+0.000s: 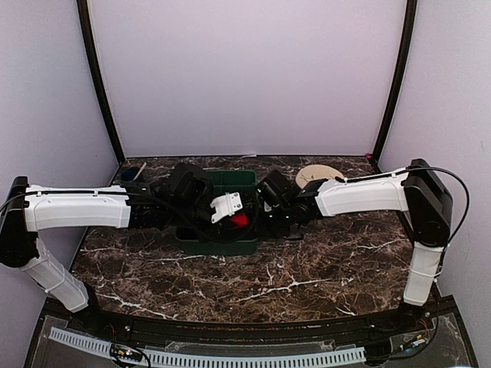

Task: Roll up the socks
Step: Move the storage box to the center of the board, then place the sock at the center of the board.

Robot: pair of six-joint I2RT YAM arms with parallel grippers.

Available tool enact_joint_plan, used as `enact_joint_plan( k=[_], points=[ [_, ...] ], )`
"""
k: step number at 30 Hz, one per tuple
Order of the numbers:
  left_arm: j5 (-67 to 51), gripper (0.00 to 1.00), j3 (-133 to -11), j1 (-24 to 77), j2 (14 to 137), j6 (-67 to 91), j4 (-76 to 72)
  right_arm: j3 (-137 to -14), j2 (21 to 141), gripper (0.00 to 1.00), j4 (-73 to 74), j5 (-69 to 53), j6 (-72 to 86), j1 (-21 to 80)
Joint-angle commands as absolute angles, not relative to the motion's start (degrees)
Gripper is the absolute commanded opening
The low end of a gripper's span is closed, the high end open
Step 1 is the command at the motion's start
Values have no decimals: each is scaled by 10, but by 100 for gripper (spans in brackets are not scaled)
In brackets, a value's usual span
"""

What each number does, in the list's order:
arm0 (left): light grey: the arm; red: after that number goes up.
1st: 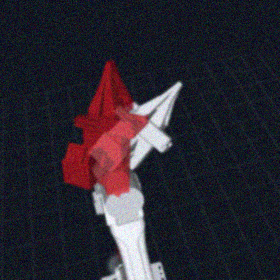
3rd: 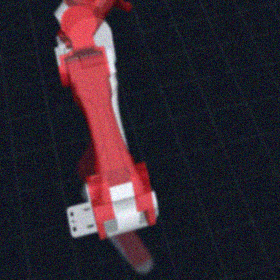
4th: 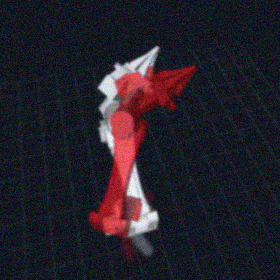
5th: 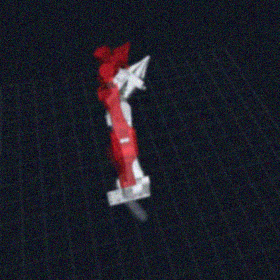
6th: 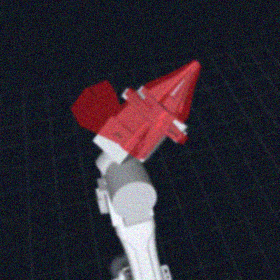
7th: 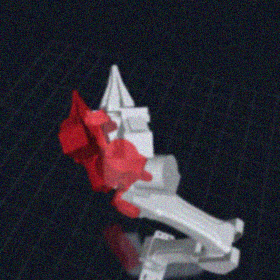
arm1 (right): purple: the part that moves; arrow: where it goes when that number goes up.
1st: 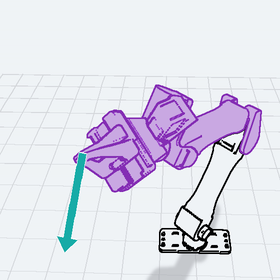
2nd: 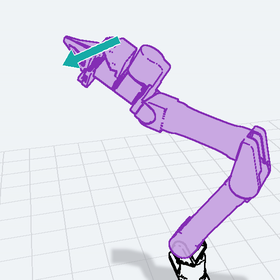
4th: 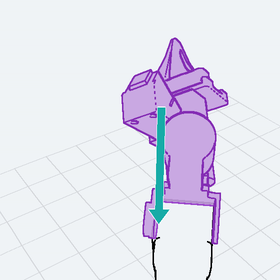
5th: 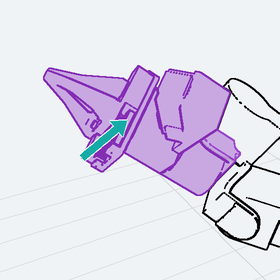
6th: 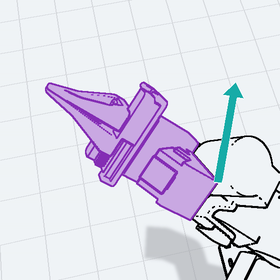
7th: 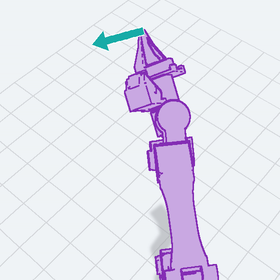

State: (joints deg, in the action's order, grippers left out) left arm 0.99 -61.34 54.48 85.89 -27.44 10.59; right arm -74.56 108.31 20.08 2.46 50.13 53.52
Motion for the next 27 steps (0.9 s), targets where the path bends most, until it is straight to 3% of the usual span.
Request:
enact_joint_plan(
  k=[1, 27],
  points=[
    [-13, 8, -603, 541, 865, -301, 84, -736, 1058, 27, 228, 9, 497, 541],
    [1, 7, -651, 537, 963, -342, 80, -618, 883, 31, 211, 64, 527, 522]
  ],
)
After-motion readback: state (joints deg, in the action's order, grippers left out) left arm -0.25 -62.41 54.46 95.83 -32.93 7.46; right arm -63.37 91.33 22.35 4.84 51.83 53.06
